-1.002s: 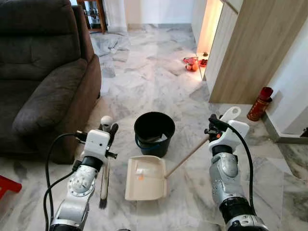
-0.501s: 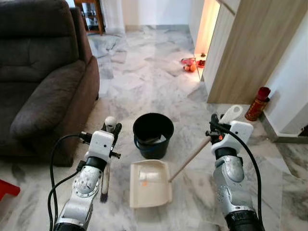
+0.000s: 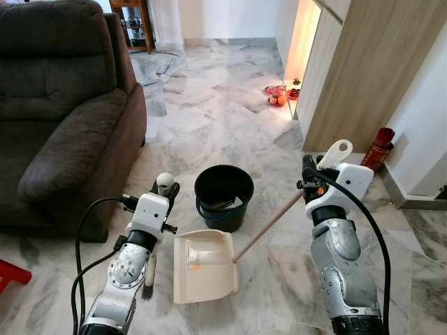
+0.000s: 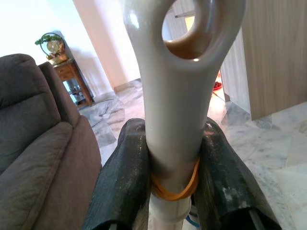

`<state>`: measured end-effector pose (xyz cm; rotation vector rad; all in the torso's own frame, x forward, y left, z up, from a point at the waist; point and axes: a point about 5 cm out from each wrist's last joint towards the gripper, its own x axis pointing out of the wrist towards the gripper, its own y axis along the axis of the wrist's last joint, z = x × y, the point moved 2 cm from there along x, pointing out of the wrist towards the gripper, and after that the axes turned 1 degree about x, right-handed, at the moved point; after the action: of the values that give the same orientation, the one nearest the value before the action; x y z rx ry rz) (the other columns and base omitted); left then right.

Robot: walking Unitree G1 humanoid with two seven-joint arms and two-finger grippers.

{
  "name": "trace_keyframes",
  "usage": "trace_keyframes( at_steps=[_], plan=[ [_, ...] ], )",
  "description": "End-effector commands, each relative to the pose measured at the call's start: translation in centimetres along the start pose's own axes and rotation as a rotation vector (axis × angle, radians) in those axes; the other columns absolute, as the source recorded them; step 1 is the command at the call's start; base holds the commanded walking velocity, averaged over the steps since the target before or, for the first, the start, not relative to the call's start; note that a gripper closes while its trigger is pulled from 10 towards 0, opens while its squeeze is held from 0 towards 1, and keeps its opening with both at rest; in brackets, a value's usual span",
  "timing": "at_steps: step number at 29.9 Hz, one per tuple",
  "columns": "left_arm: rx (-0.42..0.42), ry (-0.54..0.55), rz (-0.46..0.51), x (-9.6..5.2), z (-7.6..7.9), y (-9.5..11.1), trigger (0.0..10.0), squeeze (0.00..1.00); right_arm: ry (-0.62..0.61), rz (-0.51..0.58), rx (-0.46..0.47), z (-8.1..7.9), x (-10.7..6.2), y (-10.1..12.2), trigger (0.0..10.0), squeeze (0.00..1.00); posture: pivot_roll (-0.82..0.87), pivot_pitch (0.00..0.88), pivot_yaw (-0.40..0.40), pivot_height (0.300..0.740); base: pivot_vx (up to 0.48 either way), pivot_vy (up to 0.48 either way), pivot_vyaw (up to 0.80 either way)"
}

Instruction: Sweep floor

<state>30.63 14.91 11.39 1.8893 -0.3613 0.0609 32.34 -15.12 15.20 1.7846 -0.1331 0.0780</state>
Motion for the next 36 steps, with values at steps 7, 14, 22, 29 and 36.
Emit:
trace_keyframes(
  at_steps=[7,14,22,29,36],
  plan=[
    [0.034,-0.004,0.054,0.3,0.2,0.7,10.0,0.0,0.004,0.181,0.081,-1.3,0.5,5.1,10.0,0.0,0.12,0.0,0.02,0.74,0.0,0.0,0.0],
    [0.042,0.002,0.039,0.3,-0.1,0.3,10.0,0.0,0.011,0.279,0.101,-1.7,0.7,7.5,10.0,0.0,0.13,0.0,0.019,0.74,0.0,0.0,0.0],
    [0.067,0.014,0.032,0.1,-0.4,0.2,10.0,0.0,-0.009,0.328,0.115,-2.0,0.9,8.2,10.0,0.0,0.14,0.0,0.024,0.74,0.0,0.0,0.0],
    [0.076,0.027,0.03,0.1,-0.5,0.2,10.0,0.0,-0.008,0.331,0.128,-2.3,1.1,8.2,10.0,0.0,0.15,0.0,0.022,0.74,0.279,0.0,0.0],
    [0.077,0.031,0.031,0.2,-0.5,0.2,10.0,0.0,-0.007,0.331,0.133,-2.4,1.2,8.2,10.0,0.0,0.15,0.0,0.021,0.74,0.385,0.0,0.0]
  ],
)
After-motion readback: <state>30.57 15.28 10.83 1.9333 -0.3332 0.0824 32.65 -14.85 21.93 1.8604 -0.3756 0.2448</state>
